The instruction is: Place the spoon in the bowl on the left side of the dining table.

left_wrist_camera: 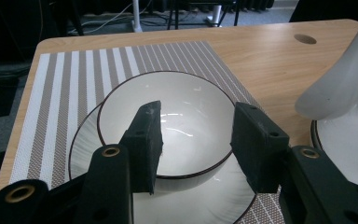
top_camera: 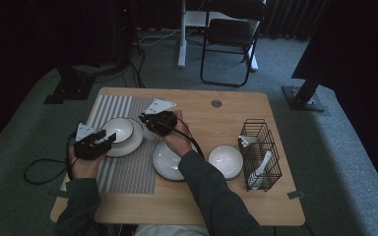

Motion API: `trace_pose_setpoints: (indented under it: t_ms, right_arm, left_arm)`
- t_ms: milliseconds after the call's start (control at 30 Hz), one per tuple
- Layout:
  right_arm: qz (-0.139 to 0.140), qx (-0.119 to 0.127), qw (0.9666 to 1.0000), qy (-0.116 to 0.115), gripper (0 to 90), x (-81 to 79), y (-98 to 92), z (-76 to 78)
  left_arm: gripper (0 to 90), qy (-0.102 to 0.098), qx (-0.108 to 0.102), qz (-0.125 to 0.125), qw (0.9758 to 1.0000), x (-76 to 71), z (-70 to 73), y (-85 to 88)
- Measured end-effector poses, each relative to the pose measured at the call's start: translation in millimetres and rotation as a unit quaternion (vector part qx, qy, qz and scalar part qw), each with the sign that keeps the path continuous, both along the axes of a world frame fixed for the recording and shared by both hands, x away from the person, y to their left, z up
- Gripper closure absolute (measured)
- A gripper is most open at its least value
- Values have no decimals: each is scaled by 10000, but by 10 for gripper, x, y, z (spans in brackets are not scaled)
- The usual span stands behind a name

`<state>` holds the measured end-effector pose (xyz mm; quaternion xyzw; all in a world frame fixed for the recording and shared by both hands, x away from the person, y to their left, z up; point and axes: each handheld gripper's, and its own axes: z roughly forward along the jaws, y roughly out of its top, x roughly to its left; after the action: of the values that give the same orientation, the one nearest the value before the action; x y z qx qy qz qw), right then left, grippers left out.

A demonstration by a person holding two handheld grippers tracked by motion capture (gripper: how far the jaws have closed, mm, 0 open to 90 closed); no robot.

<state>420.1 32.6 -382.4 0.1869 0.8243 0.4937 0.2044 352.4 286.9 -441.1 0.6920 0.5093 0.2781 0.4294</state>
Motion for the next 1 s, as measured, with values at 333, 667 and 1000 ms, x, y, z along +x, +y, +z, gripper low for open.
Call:
trace_pose_setpoints:
  t_ms: [333, 667, 1000]
  right_arm:
    - [121, -27, 9999, -58, 850, 58, 222, 39]
    - [231, -140, 9996, -91, 850, 115, 542, 88]
    - [192, -127, 9997, -66, 850, 184, 752, 70]
  left_arm:
    - [538, 10, 1, -19, 10000, -1, -1, -4]
    - [538, -3, -15, -1, 10000, -12, 4, 18]
    - [538, 7, -34, 8, 10000, -12, -7, 25]
